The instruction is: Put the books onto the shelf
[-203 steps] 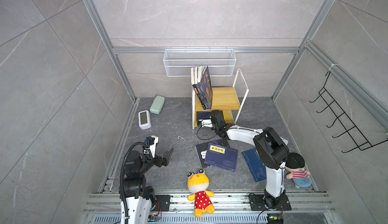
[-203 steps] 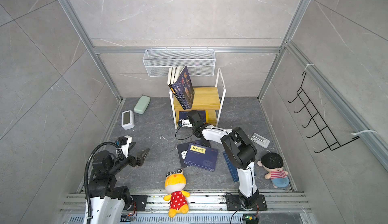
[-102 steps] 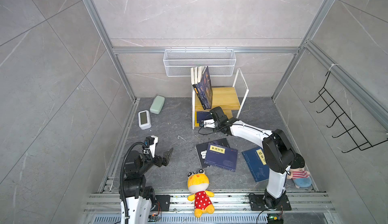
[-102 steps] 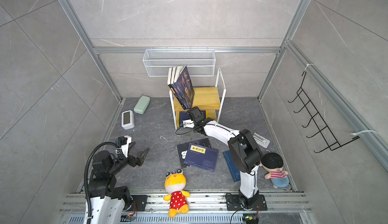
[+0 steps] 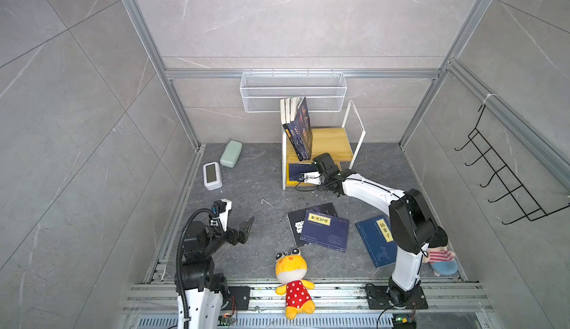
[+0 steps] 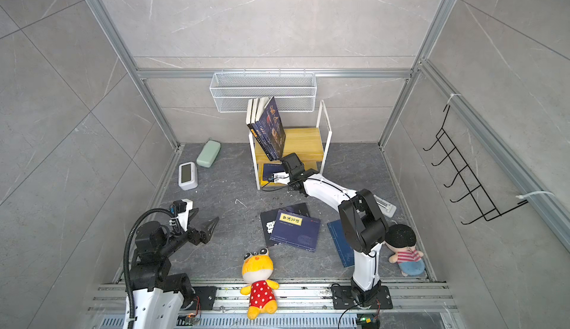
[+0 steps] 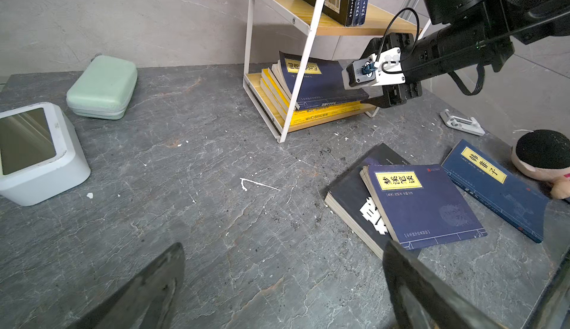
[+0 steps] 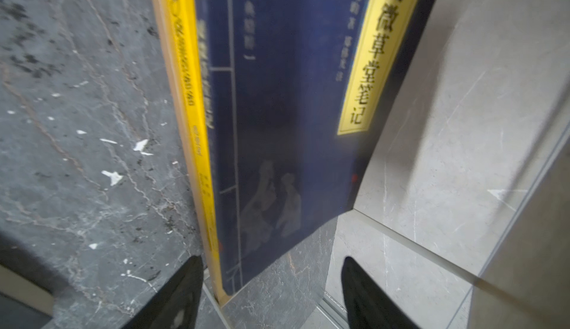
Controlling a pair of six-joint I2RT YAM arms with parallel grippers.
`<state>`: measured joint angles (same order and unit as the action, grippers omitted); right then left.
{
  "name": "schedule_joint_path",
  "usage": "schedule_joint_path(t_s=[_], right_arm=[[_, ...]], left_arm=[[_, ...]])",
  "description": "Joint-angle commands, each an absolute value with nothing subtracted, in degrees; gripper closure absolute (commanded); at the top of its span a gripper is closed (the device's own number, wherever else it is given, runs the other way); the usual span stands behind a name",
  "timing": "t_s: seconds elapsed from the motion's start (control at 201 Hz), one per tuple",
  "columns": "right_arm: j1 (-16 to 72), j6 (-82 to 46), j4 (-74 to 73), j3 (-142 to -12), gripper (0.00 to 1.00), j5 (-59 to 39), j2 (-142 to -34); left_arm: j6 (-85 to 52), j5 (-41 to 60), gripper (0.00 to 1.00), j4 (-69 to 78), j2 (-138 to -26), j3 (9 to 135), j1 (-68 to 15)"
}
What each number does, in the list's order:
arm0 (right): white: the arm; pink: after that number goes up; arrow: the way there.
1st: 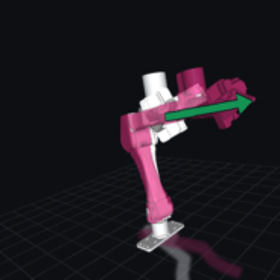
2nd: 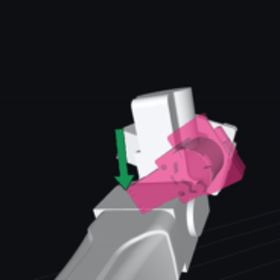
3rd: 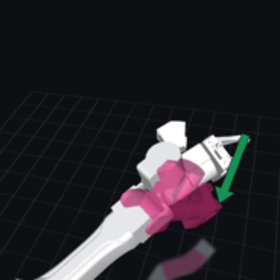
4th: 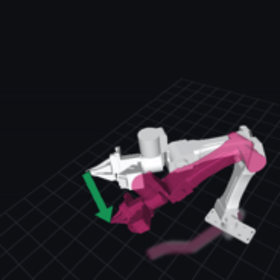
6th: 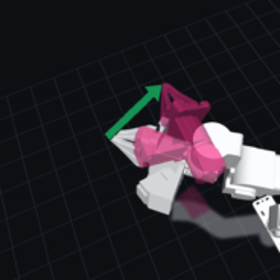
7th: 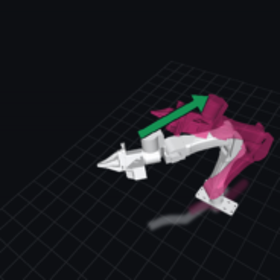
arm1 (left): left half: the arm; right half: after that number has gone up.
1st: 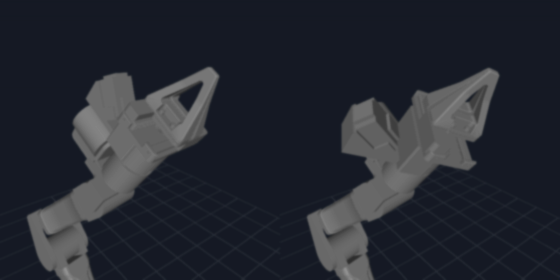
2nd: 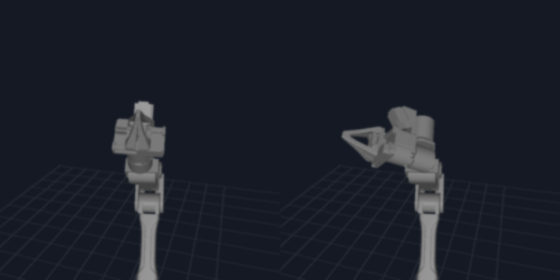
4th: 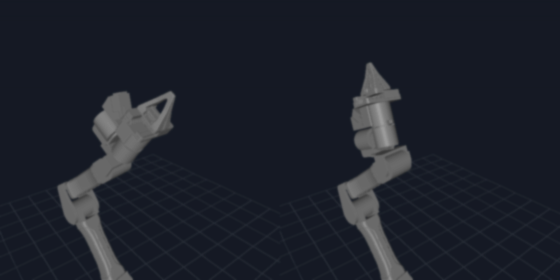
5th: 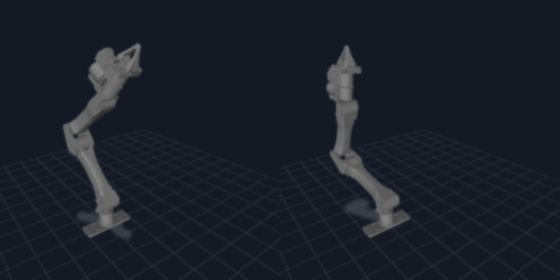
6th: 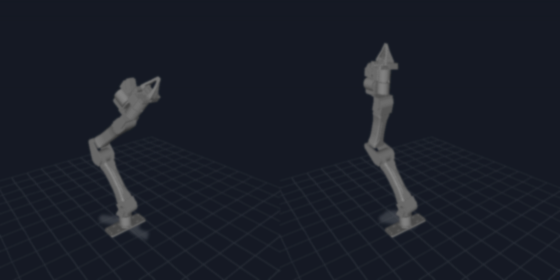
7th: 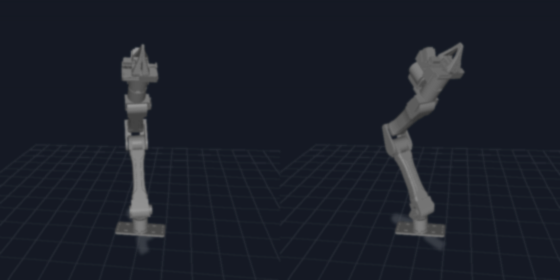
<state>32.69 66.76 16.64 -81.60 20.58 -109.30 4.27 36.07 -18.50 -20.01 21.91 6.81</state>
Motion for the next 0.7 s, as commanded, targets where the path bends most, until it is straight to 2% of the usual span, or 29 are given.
schedule_joint_path(t_s=[0.0, 0.493, 0.692], right_arm=[[32.8, 64.1, 18.0, -84.4, 0.32, 20.6, -111.1], [32.7, 64.6, 15.1, -84.3, 0.35, 21.0, -112.6], [32.7, 63.8, 15.7, -85.2, 0.41, 21.3, -113.1]], left_arm=[[3.9, 36.8, 0.0, -18.2, -20.4, 22.3, 7.2], [4.1, 36.6, 0.0, -18.2, -20.4, 22.3, 7.2], [3.9, 36.7, 0.0, -18.2, -20.3, 22.3, 7.3]])
